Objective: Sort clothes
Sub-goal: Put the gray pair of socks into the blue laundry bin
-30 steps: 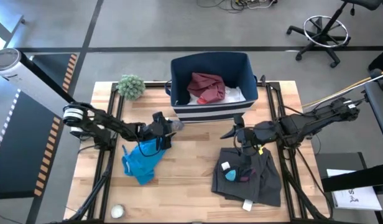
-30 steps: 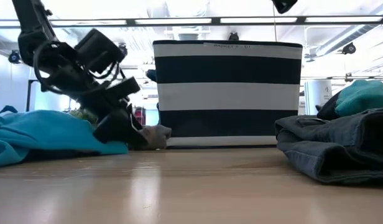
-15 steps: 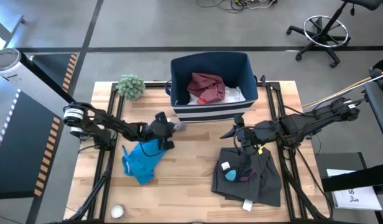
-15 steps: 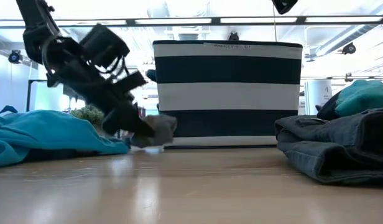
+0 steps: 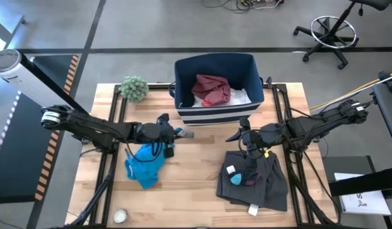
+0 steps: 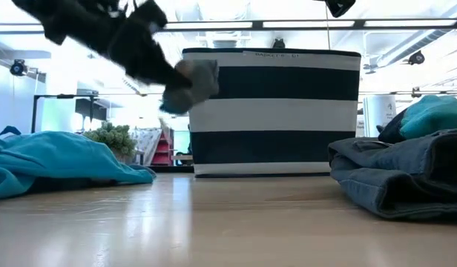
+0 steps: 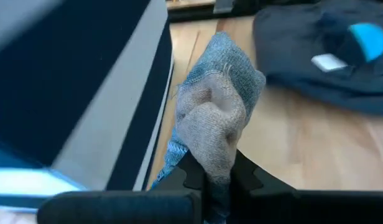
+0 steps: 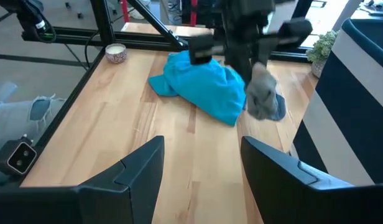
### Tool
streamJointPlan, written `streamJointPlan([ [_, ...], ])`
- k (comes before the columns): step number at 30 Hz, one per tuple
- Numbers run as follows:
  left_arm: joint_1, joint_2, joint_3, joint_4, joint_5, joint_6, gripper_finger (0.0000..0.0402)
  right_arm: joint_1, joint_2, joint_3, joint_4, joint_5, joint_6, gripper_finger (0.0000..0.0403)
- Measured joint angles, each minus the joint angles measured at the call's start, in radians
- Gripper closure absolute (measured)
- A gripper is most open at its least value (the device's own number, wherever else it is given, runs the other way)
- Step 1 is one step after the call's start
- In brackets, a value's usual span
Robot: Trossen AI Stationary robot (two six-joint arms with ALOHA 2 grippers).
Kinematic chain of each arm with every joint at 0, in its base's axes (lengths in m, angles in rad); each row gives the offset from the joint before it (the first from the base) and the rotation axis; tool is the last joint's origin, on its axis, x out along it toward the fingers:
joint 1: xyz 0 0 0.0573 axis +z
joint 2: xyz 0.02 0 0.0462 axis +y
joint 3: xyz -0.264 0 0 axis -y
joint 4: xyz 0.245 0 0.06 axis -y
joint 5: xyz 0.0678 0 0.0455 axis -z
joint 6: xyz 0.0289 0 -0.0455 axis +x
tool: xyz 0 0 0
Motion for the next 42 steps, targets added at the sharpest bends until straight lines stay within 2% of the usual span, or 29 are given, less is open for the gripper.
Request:
streamJointPlan([
  [5,-0.023,-0.016,0.118,-0.082,-0.062,0.054,0.0396,0.0,0.0,0.0,-0.004,0.0,0.0,0.0212],
  [13,-0.013,-0.004,0.334,-0.121,-0.088,0.199,0.0396,0.0,0.0,0.0,-0.005,0.0,-0.006,0.0217],
  [17,0.028,0.009,0.459,-0.184,-0.129,0.301,0.0396,0.0,0.0,0.0,-0.005,0.0,-0.006,0.0219],
  [21,0.097,0.054,0.559,-0.225,-0.126,0.365,0.0396,0.0,0.001,0.0,-0.01,0.0,-0.007,0.0223],
  [26,0.215,0.159,0.665,-0.248,-0.055,0.414,0.0397,0.0,0.001,0.0,-0.011,0.0,-0.012,0.0229],
  [31,0.338,0.297,0.812,-0.363,0.153,0.409,0.0397,0.0,0.001,0.0,-0.011,0.0,-0.013,0.0229],
  [33,0.376,0.352,0.884,-0.443,0.192,0.396,0.0395,0.0,0.001,0.0,-0.011,0.0,-0.011,0.023],
  [36,0.41,0.431,0.985,-0.551,0.195,0.377,0.0369,0.0,0.001,0.0,-0.013,0.0,-0.01,0.0234],
  [42,0.425,0.539,1.114,-0.716,0.195,0.376,0.0266,0.0,0.001,0.0,-0.015,0.0,-0.014,0.0242],
])
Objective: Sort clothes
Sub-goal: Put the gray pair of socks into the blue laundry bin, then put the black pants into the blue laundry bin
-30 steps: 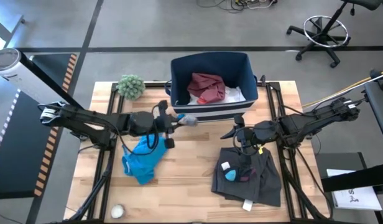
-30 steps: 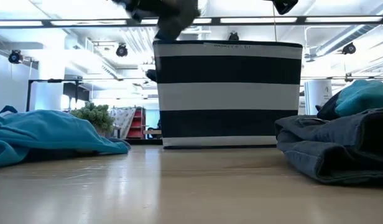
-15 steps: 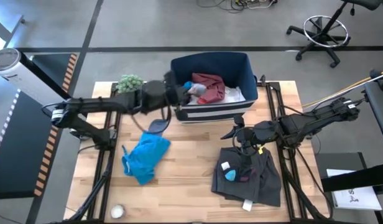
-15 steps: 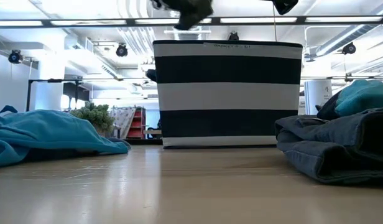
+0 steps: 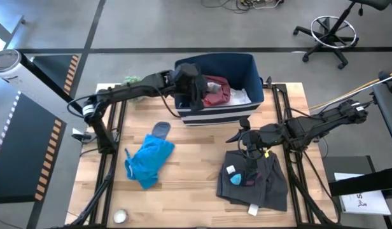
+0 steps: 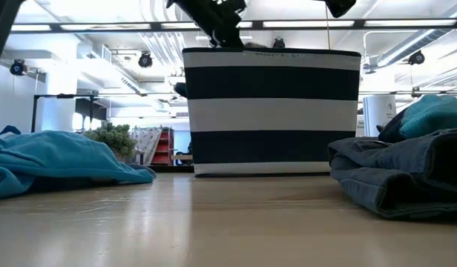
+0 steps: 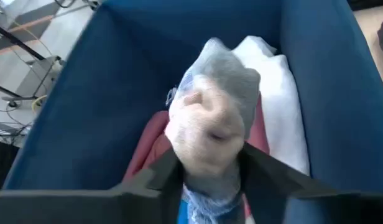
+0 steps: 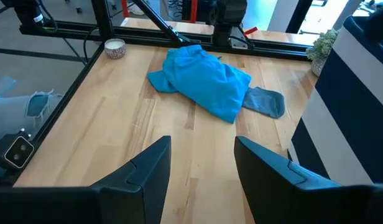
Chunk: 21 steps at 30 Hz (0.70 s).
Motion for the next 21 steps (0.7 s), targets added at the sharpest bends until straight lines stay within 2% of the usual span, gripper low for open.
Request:
streamJointPlan([
  [5,-0.008,0.016,0.011,0.002,0.0,0.005,0.0183,0.0,0.0,0.0,-0.006,0.0,0.017,0.024],
  [9,-0.013,0.004,0.011,0.002,0.0,0.003,0.0147,0.0,0.0,0.0,-0.018,0.0,0.025,0.0236],
  [13,-0.028,-0.033,0.007,0.001,0.002,0.001,0.0143,0.0,0.0,0.0,-0.021,0.0,0.017,0.0237],
  [16,-0.048,-0.065,-0.019,0.0,0.036,-0.001,0.0157,0.0,0.0,0.0,-0.025,-0.001,0.019,0.024],
  [21,-0.1,-0.166,-0.157,0.091,0.054,-0.007,0.0191,0.0,0.0,-0.016,-0.038,-0.002,0.041,0.0237],
])
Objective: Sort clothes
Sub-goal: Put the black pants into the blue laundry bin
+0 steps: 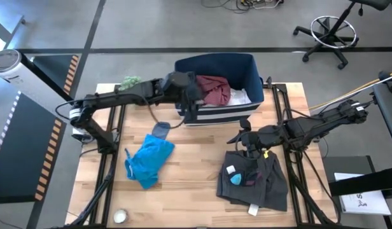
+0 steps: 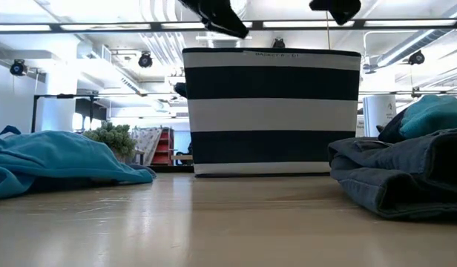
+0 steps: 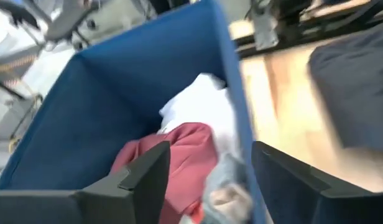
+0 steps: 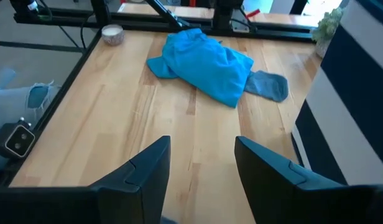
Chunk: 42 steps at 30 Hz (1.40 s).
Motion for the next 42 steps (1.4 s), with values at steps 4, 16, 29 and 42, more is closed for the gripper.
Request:
streamJointPlan([
  [4,-0.045,-0.125,-0.196,0.188,-0.003,0.008,0.0212,0.012,0.0,-0.032,0.008,0.0,0.002,0.0231],
  [16,-0.154,-0.609,-0.781,0.642,-0.064,-0.041,0.0224,0.022,0.039,-0.072,0.041,-0.004,0.074,0.0248],
  [29,-0.236,-0.827,-1.217,0.982,-0.159,-0.06,0.0247,0.05,0.194,-0.072,0.043,-0.264,0.263,0.0282],
  [42,-0.236,-0.792,-1.317,1.061,-0.149,-0.151,0.0199,0.158,0.177,0.031,-0.345,-0.085,0.452,0.0169],
])
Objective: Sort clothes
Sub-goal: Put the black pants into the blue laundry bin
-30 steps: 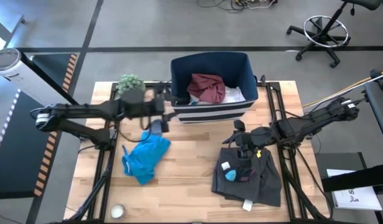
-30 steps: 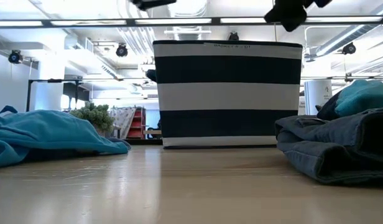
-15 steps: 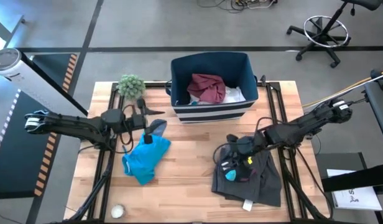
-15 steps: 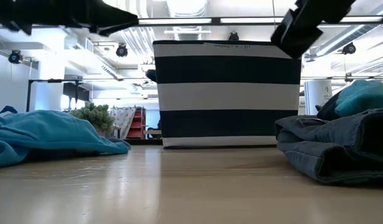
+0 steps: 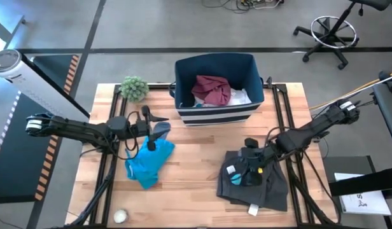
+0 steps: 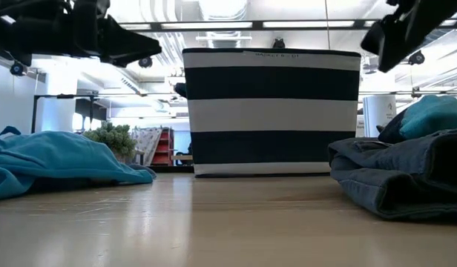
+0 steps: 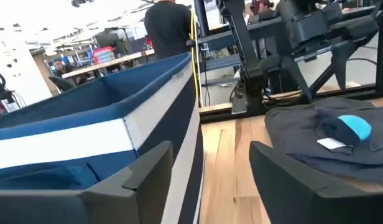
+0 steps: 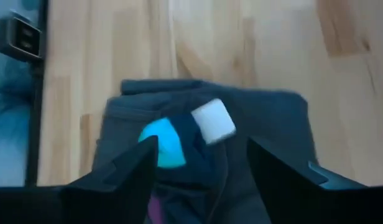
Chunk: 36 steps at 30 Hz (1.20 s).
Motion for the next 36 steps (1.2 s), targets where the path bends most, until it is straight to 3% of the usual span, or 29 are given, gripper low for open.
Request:
streamJointPlan([
  [12,-0.003,0.105,-0.008,0.003,0.002,-0.066,0.0112,0.086,0.148,0.017,-0.05,-0.019,0.121,0.0123],
  [24,-0.005,0.159,-0.006,0.071,0.002,-0.067,0.0119,0.087,0.345,0.017,-0.071,-0.021,0.136,0.0111],
  [28,-0.005,0.156,-0.006,0.073,0.002,-0.067,0.0124,0.085,0.339,0.017,-0.07,-0.044,0.142,0.0157],
  [36,-0.005,0.154,-0.006,0.074,0.002,-0.067,0.0127,0.083,0.266,0.075,-0.072,0.061,0.055,0.0345],
])
